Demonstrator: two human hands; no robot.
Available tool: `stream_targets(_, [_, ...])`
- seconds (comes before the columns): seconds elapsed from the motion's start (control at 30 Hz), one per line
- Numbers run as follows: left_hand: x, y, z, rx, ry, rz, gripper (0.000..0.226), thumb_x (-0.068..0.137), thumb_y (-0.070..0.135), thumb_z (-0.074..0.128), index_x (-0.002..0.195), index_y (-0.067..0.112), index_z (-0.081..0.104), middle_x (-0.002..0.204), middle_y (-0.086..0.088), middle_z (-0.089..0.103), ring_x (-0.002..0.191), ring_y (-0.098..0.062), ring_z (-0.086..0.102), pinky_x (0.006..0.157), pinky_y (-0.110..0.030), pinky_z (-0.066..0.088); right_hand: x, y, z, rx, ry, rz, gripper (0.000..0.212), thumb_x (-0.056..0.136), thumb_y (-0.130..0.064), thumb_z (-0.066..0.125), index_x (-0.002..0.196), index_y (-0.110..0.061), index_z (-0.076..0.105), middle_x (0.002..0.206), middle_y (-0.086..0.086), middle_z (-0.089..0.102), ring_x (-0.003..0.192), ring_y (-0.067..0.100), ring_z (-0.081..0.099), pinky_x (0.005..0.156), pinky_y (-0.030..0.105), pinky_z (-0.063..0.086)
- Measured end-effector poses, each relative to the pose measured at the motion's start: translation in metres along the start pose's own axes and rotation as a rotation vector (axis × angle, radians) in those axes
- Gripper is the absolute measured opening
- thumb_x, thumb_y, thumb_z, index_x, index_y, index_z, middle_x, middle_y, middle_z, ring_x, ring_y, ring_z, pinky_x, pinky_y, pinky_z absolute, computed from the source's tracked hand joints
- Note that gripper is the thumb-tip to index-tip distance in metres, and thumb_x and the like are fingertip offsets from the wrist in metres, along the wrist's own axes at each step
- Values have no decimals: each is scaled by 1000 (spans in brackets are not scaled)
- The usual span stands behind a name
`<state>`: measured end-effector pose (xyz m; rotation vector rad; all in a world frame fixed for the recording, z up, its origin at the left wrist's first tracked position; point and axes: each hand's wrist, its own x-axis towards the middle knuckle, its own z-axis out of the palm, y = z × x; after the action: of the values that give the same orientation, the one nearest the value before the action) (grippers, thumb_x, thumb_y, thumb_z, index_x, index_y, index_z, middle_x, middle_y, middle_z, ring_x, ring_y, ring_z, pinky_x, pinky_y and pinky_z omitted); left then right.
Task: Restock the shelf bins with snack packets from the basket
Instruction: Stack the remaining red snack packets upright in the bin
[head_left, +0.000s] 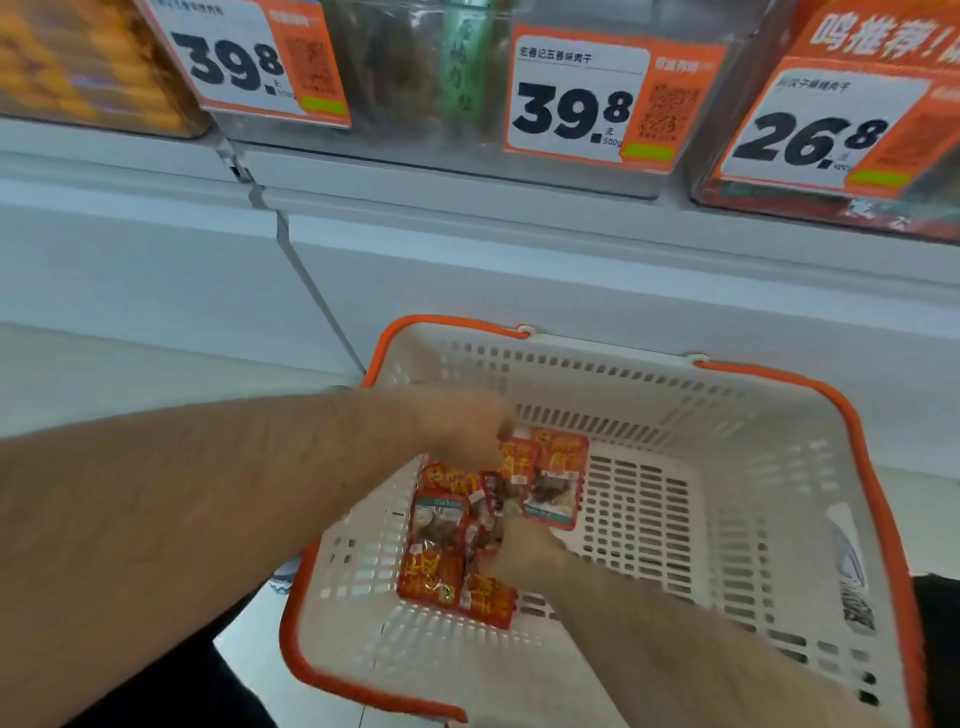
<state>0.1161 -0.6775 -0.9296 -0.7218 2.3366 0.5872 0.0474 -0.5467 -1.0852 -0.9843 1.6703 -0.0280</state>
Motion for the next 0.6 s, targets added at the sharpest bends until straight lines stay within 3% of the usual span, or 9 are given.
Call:
stream_targets(0.07, [1, 0, 3, -9, -30, -4, 29, 95, 26, 51, 121, 19, 60, 111, -1, 61, 93, -18, 57, 74, -27, 43, 2, 10, 13, 11, 2, 33, 12, 92, -44, 57, 97, -34, 59, 97, -11, 59, 99, 14, 58, 79, 21, 43])
stream_targets(0.13, [1, 0, 5, -19, -38, -18, 31, 95, 26, 51, 123, 17, 59, 113, -2, 60, 96, -19, 57, 77, -28, 46, 3, 16, 19, 19, 93, 94, 19, 90, -39, 58, 105, -29, 66, 98, -6, 66, 96, 19, 63, 81, 28, 52])
stream_targets(0.27, [0, 5, -1, -45, -23, -32, 38, 93, 28, 53, 130, 21, 55, 117, 0, 60, 100, -18, 58, 89, -33, 52, -1, 21, -1, -56, 105, 106, 22, 90, -4, 53, 101, -5, 72, 89, 7, 66, 85, 21, 65, 70, 32, 55])
stream_targets(0.43, [-4, 17, -14, -31, -1, -37, 42, 93, 26, 52, 135, 24, 49, 110, 3, 59, 96, -17, 60, 84, -31, 53, -29, 1, -69, -174, 134, 66, 22, 89, -4, 54, 95, -11, 74, 84, 3, 68, 75, 18, 63, 59, 27, 50])
stream_targets(0.5, [-5, 25, -19, -36, 16, -26, 42, 92, 26, 53, 134, 25, 49, 104, 6, 57, 92, -15, 59, 80, -30, 53, -51, -9, -101, -263, 197, 12, 20, 88, -5, 54, 89, -14, 71, 83, 0, 68, 81, 21, 63, 63, 29, 54])
stream_targets(0.6, [-5, 40, -30, -6, 82, 16, 40, 94, 31, 56, 132, 23, 49, 111, 3, 57, 91, -15, 55, 73, -27, 45, -84, -21, -146, -344, 312, -31, 24, 88, -7, 53, 102, -15, 71, 102, 3, 70, 97, 22, 63, 83, 34, 55])
